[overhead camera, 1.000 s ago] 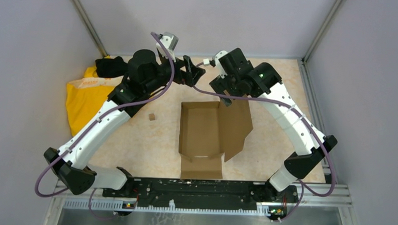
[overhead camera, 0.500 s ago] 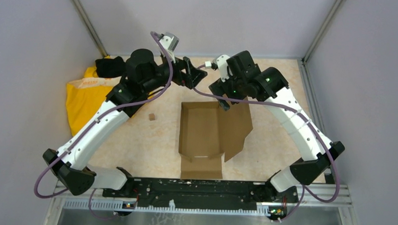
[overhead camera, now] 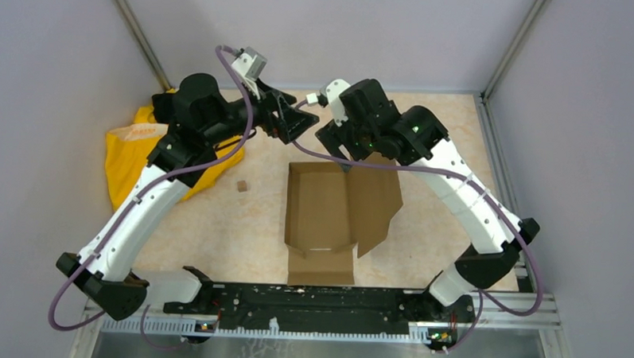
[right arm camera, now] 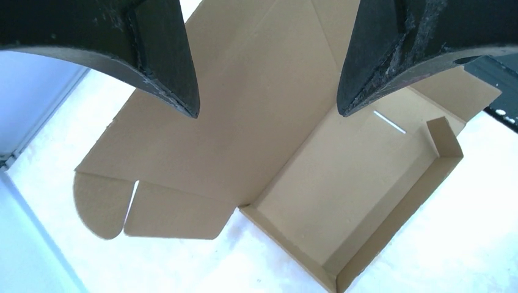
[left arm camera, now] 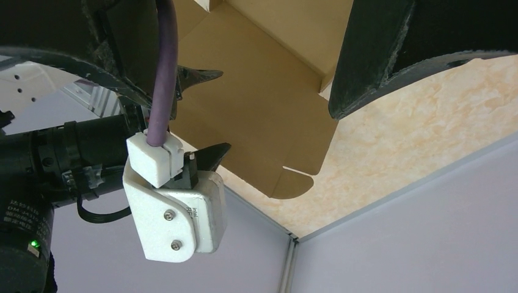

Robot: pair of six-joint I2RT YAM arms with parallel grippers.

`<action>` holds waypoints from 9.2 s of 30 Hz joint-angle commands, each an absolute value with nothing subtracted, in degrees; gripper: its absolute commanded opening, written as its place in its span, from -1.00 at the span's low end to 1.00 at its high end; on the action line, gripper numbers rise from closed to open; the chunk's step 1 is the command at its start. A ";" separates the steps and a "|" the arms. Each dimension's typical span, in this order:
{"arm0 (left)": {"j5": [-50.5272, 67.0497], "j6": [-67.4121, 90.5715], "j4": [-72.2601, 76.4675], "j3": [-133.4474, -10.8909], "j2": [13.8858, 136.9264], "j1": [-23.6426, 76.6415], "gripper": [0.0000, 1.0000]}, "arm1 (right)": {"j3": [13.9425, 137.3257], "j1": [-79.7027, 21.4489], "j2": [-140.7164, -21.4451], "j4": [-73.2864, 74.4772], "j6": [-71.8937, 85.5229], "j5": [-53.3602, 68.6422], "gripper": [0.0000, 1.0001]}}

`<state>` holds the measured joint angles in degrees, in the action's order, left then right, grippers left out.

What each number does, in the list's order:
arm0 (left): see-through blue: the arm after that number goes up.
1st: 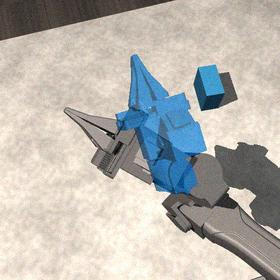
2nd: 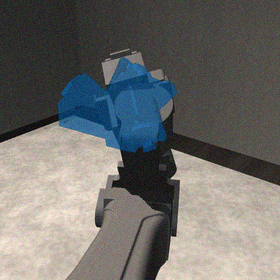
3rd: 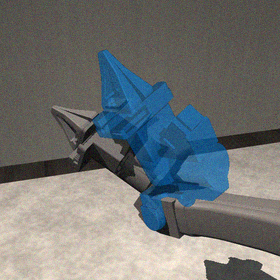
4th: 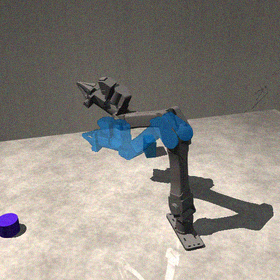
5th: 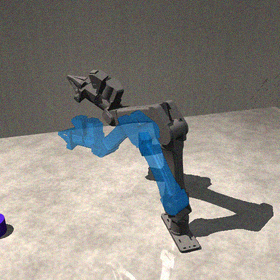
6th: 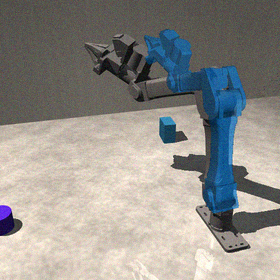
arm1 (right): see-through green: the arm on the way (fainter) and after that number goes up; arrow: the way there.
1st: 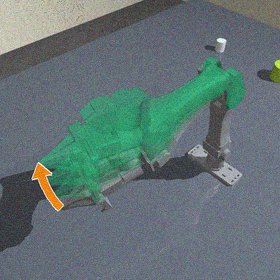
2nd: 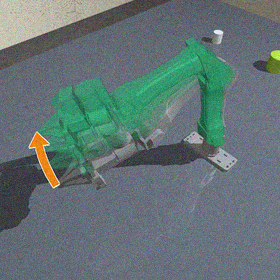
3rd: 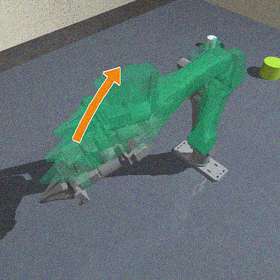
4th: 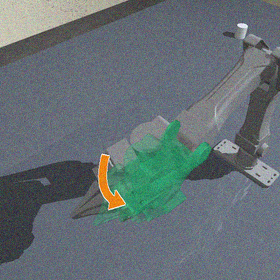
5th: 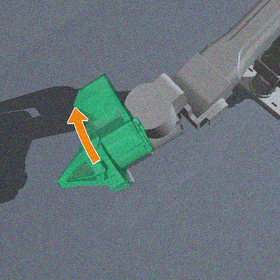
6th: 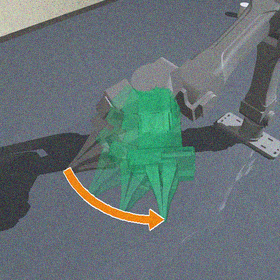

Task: Fold the paper box

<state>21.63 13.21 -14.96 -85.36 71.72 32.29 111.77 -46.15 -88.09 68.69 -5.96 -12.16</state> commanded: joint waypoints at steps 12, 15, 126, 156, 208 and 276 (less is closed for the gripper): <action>37.12 15.40 -19.71 -87.77 70.50 30.39 0.97 | 122.03 -55.01 -92.65 59.04 -3.90 -32.96 0.61; 38.44 16.23 -20.67 -89.01 69.28 30.31 0.97 | 120.70 -55.32 -91.88 57.09 -5.02 -38.48 0.59; -12.60 7.65 -29.62 -72.71 75.83 26.26 0.97 | 116.78 -31.02 -100.59 56.68 -11.93 -4.30 -0.93; -9.25 9.27 -29.55 -64.52 70.02 26.19 0.97 | 115.21 -43.77 -105.26 36.29 -44.42 6.10 -0.97; -12.56 12.09 -30.27 -60.62 74.98 32.35 0.93 | 36.19 -12.92 -49.78 26.42 35.97 0.78 -0.37; -16.36 15.11 -29.00 -61.26 91.58 36.01 -0.84 | 20.86 -0.50 -56.62 7.18 40.99 19.56 -0.78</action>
<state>-15.94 14.76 -30.17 -60.99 90.43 35.64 18.74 -0.93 -56.27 10.46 40.75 18.31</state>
